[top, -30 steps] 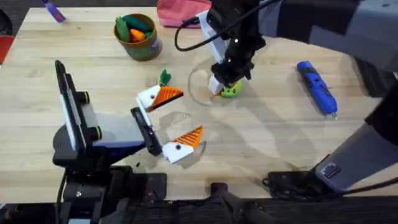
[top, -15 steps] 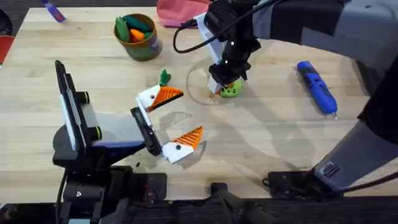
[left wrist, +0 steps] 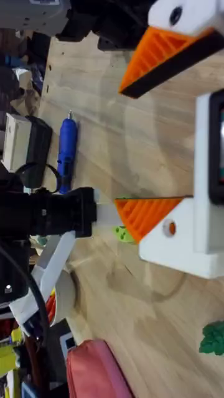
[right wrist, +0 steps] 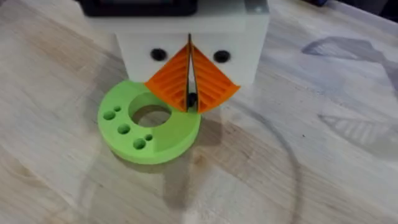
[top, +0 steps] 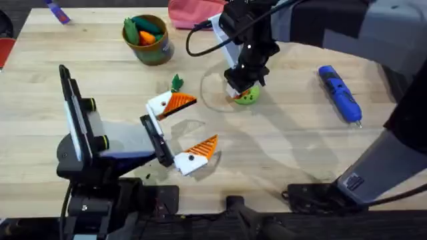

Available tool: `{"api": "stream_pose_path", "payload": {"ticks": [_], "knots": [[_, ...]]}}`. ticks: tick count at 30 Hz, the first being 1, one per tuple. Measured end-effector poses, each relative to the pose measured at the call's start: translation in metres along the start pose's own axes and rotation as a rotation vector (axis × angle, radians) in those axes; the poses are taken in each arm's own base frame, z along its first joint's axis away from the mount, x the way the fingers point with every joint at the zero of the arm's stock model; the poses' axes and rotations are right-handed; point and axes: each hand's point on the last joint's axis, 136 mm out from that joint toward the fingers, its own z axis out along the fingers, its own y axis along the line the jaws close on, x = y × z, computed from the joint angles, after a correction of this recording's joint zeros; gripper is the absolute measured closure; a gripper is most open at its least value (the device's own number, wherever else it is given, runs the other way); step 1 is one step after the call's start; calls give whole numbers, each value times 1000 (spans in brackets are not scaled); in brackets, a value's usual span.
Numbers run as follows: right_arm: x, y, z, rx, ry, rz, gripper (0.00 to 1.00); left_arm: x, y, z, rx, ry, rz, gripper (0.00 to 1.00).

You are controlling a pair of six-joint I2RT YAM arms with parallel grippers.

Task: Pick up the gripper from the table and insert it into the empty holder that is missing its gripper. Then pick up a screw, insert it into the mounting hole, and use the screwdriver to tighten it. Finally, clean up the table by picking up the vegetable and placing it into the bucket.

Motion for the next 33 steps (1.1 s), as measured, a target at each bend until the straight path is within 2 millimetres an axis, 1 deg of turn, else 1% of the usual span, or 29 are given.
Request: {"api": "stream_pose_path", "payload": {"ticks": [10, 13, 16, 22, 24, 29, 33], "knots": [[3, -5, -1, 28, 12, 0, 996, 0, 0, 0, 0, 0, 0, 14], [3, -5, -6, 34, 0, -2, 996, 0, 0, 0, 0, 0, 0, 15], [3, -5, -26, 42, -33, -4, 996, 0, 0, 0, 0, 0, 0, 15], [-5, -5, -85, 64, -140, -6, 996, 0, 0, 0, 0, 0, 0, 15], [-6, -3, -101, 67, -157, -11, 996, 0, 0, 0, 0, 0, 0, 16], [-11, 11, -131, 68, -192, -50, 996, 0, 0, 0, 0, 0, 0, 15], [-22, 27, -163, 64, -272, -102, 996, 0, 0, 0, 0, 0, 0, 15]]}}
